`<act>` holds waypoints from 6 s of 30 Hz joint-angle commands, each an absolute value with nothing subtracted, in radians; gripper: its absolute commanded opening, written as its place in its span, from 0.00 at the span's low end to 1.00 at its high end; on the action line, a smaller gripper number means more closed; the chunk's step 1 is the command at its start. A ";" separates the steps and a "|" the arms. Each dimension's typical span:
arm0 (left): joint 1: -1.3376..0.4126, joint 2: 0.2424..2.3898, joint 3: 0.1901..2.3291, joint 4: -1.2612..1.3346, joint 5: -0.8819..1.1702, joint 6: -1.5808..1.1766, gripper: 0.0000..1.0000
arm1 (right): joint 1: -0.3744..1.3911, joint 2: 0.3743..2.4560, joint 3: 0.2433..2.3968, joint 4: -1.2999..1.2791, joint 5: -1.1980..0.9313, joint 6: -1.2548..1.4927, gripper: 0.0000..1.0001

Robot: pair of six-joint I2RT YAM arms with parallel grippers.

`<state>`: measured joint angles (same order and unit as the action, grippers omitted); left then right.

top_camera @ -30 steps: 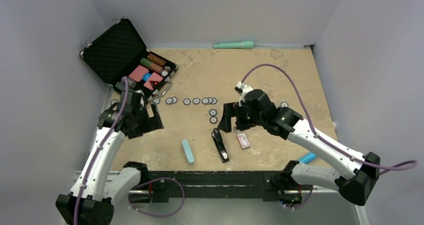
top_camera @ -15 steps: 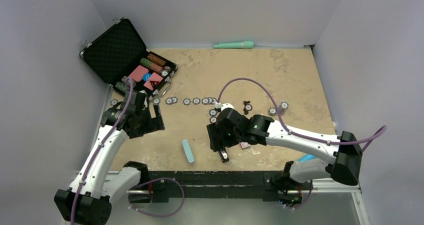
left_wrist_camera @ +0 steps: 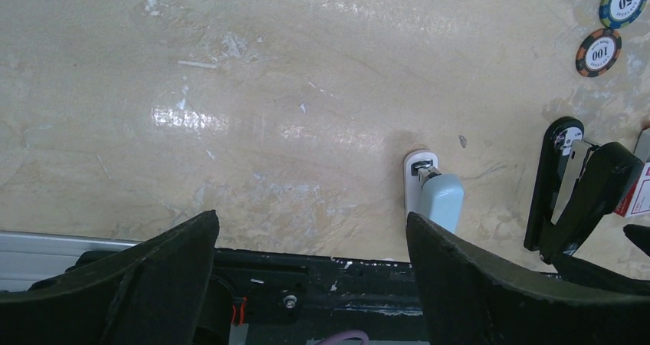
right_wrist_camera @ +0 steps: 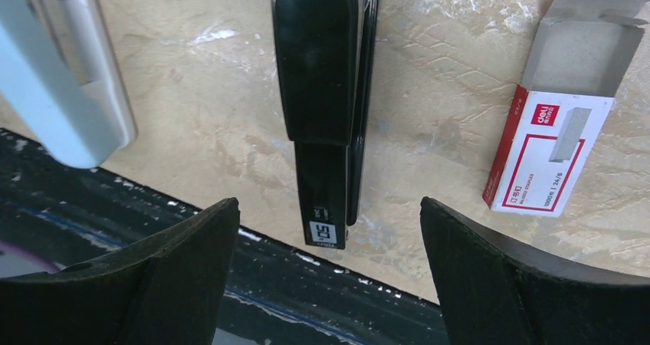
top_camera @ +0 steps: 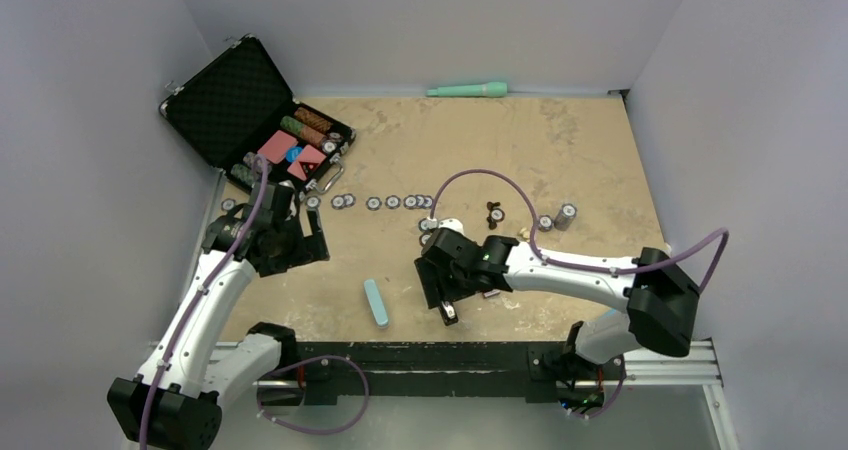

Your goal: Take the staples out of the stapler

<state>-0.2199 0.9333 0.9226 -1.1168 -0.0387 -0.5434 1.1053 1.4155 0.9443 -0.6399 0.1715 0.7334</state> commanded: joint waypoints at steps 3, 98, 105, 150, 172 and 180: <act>-0.227 0.908 0.924 -1.111 -0.072 -0.570 0.94 | 1.109 1.466 0.924 -0.577 0.195 0.727 0.88; -0.218 0.941 1.302 0.044 0.927 -1.060 0.83 | 0.844 1.288 1.545 -0.018 -0.664 0.860 0.00; -0.221 0.967 1.313 0.068 0.928 -1.066 0.82 | 0.842 1.310 1.554 -0.006 -0.694 0.854 0.00; -0.230 0.952 1.195 -0.642 0.590 -0.826 0.00 | 0.707 1.166 1.258 -0.263 -0.355 0.871 0.97; -0.251 1.182 1.097 -0.872 0.391 -0.752 0.00 | 0.705 1.182 1.076 -0.254 -0.361 0.834 0.73; -0.268 1.340 1.152 -0.851 0.428 -0.680 0.00 | 0.700 1.354 1.183 -0.248 -0.389 0.766 0.40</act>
